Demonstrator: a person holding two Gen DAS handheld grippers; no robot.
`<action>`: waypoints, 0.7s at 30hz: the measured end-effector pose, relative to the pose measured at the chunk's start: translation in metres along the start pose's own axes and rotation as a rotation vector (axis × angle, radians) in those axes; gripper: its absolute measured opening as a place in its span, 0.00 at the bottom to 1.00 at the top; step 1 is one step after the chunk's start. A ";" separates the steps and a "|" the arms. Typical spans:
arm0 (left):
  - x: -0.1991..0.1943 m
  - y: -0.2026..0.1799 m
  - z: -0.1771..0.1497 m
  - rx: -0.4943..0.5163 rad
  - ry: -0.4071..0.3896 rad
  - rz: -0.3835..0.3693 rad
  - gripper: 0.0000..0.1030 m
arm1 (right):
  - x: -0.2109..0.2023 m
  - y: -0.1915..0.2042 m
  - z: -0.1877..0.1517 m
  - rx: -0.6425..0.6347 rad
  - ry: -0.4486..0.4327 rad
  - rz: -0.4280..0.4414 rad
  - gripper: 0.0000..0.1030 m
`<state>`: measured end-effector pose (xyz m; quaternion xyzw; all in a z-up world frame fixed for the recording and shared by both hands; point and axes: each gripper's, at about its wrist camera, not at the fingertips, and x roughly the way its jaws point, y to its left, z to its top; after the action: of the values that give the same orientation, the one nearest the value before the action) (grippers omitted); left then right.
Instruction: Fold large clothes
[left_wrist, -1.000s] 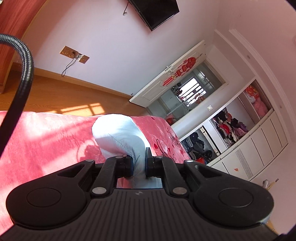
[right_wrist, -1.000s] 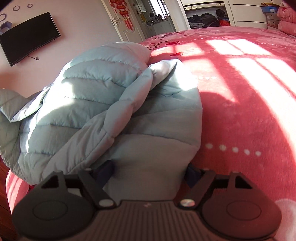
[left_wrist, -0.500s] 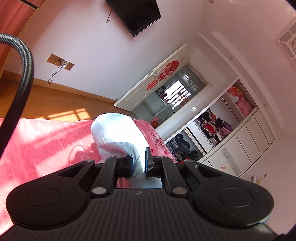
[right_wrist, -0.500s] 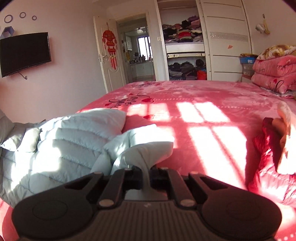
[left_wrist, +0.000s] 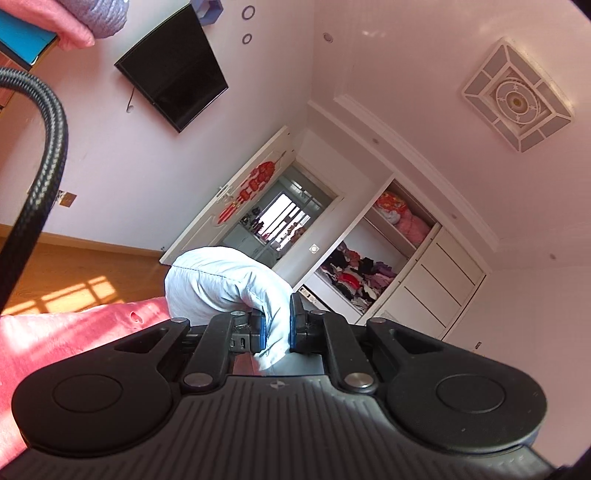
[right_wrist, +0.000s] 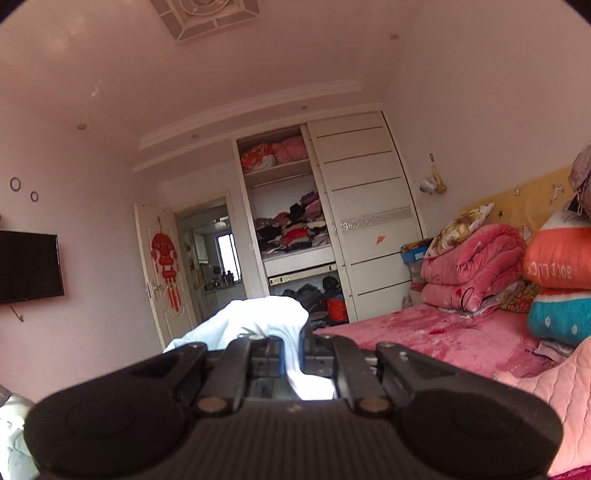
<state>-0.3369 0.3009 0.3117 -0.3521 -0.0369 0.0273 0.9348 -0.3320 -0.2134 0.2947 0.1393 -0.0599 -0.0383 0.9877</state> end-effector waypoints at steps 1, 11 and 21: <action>0.000 -0.003 0.004 0.002 -0.008 -0.018 0.08 | -0.010 -0.006 0.013 0.015 -0.040 -0.011 0.03; 0.000 0.006 0.031 0.014 -0.022 0.033 0.10 | -0.052 -0.038 0.077 -0.006 -0.247 -0.162 0.03; 0.110 0.100 -0.035 -0.029 0.255 0.283 0.09 | 0.065 -0.053 0.007 -0.211 0.078 -0.271 0.03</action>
<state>-0.2270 0.3612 0.2253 -0.3680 0.1311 0.1131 0.9136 -0.2714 -0.2721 0.2936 0.0433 0.0020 -0.1717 0.9842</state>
